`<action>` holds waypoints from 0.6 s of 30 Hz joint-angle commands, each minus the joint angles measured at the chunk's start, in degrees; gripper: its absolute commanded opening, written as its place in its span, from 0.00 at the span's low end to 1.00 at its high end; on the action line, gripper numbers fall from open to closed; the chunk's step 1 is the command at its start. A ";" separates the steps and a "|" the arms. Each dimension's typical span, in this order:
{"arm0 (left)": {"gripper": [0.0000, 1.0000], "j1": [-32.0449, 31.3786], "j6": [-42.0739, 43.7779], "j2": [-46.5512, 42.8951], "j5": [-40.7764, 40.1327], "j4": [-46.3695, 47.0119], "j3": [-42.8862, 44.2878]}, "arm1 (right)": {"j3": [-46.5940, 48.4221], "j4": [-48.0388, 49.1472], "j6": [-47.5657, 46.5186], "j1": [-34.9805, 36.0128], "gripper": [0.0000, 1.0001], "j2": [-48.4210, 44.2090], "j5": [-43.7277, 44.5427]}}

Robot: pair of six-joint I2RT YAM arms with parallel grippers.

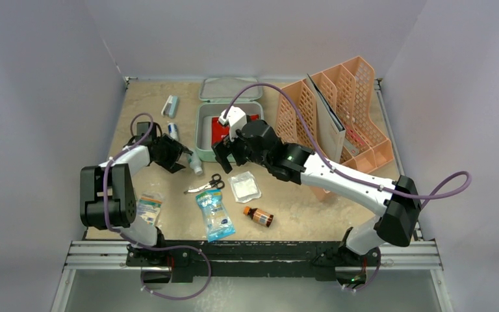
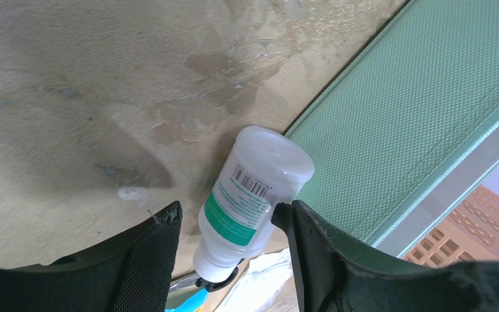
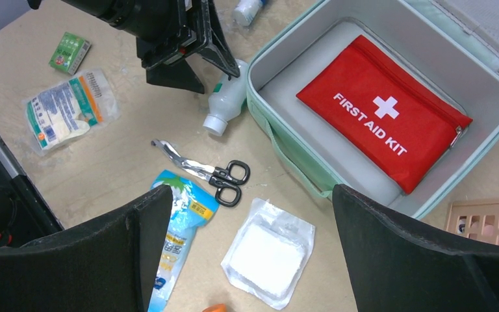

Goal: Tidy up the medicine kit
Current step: Pick up the pill bottle at the center of the board.

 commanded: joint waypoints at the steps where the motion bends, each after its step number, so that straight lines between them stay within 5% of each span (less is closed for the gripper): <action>1: 0.58 0.03 1.02 1.53 1.81 3.16 0.94 | 0.12 2.01 -0.79 0.10 0.94 -1.02 -0.46; 18: 0.58 -3.72 8.97 3.26 2.20 -1.30 5.19 | 0.70 1.45 -0.72 0.08 0.95 -1.40 -0.49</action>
